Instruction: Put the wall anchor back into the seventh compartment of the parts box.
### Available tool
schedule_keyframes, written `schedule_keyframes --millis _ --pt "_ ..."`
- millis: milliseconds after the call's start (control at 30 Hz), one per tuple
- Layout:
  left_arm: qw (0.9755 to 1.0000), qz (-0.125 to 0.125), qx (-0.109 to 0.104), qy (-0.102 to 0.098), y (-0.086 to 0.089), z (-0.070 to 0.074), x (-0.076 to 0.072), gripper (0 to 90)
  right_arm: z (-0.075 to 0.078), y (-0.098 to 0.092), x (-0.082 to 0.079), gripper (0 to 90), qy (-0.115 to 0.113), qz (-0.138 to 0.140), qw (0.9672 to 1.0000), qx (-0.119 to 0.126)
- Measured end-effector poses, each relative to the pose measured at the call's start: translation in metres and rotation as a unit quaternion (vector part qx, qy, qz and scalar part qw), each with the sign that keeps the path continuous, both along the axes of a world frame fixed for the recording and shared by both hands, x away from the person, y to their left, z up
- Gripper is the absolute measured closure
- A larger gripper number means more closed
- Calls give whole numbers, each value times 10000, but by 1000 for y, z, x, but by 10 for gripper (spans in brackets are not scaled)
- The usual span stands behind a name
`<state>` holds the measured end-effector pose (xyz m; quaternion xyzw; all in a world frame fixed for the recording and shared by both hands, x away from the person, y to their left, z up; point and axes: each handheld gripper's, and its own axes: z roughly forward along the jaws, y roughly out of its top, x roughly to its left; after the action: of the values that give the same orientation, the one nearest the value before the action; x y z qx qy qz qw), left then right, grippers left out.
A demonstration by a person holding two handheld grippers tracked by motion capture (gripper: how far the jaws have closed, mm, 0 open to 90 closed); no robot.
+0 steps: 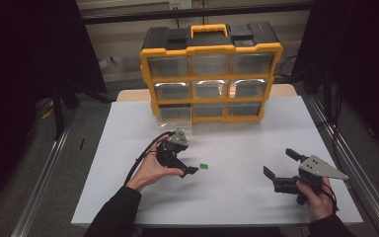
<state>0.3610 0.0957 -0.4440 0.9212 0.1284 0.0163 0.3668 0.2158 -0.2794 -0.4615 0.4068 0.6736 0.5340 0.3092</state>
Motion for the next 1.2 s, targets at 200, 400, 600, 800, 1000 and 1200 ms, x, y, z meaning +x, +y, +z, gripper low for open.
schedule_keyframes --millis 200,400,600,800,1000,1200 --pt "9996 -247 156 36 -9 0 1 136 0 0 0 8 2 -5 10000 -3" --pt "9982 -502 329 42 -18 0 1 239 0 0 0 8 3 2 10000 -2" --pt "9983 -474 351 -12 -22 -1 0 341 0 0 0 8 -8 7 10000 -9" --pt "9970 -602 494 3 -27 1 1 457 0 0 0 8 -15 12 10000 -5" --pt "9948 -739 701 35 -34 -2 2 557 0 0 0 8 -16 14 10000 -13" --pt "9941 -799 717 153 -38 -9 6 634 0 0 0 8 1 9 10000 2"
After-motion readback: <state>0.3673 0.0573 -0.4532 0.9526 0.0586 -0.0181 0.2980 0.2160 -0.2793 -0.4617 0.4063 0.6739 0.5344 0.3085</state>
